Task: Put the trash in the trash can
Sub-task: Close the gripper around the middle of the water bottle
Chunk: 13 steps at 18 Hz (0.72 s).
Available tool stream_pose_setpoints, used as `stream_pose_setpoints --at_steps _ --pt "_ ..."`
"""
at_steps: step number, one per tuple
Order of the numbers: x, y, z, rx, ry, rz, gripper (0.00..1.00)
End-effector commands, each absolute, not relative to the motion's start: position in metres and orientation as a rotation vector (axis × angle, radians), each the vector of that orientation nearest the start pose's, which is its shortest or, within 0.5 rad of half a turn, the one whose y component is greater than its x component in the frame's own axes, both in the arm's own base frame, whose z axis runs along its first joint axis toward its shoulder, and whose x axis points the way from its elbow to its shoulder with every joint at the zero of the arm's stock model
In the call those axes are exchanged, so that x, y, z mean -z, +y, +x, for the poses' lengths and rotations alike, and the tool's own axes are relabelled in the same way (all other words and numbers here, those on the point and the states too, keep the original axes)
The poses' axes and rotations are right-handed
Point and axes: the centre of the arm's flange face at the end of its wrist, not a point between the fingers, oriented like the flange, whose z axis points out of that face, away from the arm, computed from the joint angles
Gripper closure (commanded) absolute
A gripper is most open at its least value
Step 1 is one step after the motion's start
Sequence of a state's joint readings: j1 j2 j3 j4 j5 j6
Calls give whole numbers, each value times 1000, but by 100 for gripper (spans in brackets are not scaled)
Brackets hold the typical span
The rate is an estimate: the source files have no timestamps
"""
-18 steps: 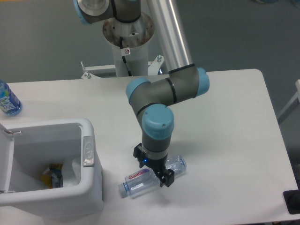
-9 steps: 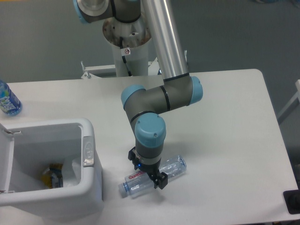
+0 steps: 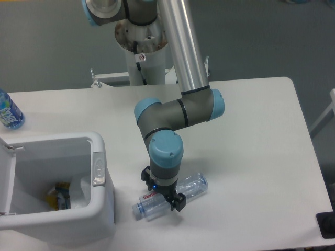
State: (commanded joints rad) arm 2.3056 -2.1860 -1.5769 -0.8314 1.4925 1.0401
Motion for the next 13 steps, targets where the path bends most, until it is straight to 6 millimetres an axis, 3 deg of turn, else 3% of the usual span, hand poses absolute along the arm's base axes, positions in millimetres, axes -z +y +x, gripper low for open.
stream_pose_setpoints --at_steps 2,13 --pt "-197 595 -348 -67 464 -2968 44" --pt "-210 600 -353 -96 462 -2945 44"
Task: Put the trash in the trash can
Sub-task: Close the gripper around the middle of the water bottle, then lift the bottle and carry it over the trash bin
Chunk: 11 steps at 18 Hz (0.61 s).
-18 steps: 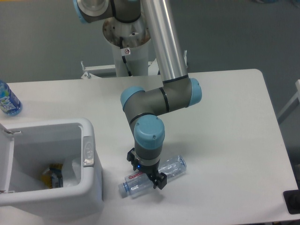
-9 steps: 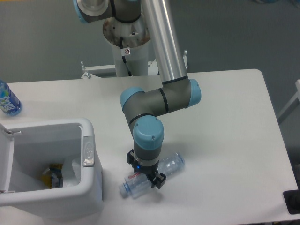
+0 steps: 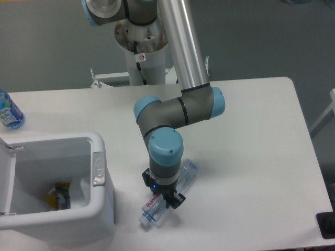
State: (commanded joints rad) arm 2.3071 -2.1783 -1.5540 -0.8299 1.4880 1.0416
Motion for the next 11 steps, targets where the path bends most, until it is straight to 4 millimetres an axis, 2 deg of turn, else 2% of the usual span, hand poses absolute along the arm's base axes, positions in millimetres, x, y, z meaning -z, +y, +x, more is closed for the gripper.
stream_pose_setpoints --at_steps 4,7,8,11 --pt "-251 598 -362 -166 438 -2900 44" --pt "-293 595 -380 -208 357 -2830 45" --pt "-312 595 -389 -215 290 -2793 45" --pt "-392 598 -419 -271 76 -2642 44"
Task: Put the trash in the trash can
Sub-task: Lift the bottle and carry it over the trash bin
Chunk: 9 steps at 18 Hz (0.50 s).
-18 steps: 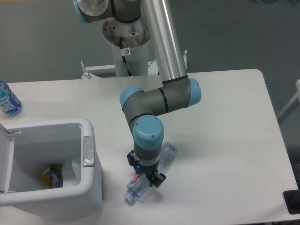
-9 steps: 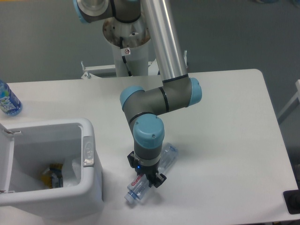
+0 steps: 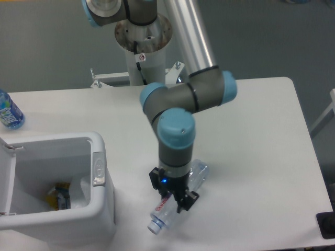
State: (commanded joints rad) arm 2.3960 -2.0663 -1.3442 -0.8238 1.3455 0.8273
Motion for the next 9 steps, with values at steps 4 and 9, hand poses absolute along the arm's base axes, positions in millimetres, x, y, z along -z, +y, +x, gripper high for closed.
stream_pose_setpoints --at_steps 4,9 --pt "-472 605 -427 -206 -131 -2427 45" --pt "-542 597 -394 -196 -273 -2274 45"
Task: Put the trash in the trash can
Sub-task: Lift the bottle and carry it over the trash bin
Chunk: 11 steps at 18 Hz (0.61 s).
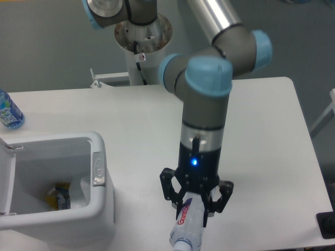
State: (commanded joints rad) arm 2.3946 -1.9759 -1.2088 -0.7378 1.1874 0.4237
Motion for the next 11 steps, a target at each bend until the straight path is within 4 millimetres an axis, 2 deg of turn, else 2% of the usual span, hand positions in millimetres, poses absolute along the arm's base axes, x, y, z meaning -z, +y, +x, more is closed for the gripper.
stream_pose_setpoints --at_steps 4,6,11 --pt "-586 600 -345 -170 -277 -2212 45" --pt "-601 603 -319 -154 -258 -2193 45" --pt "-607 625 -264 -98 -194 -2185 44"
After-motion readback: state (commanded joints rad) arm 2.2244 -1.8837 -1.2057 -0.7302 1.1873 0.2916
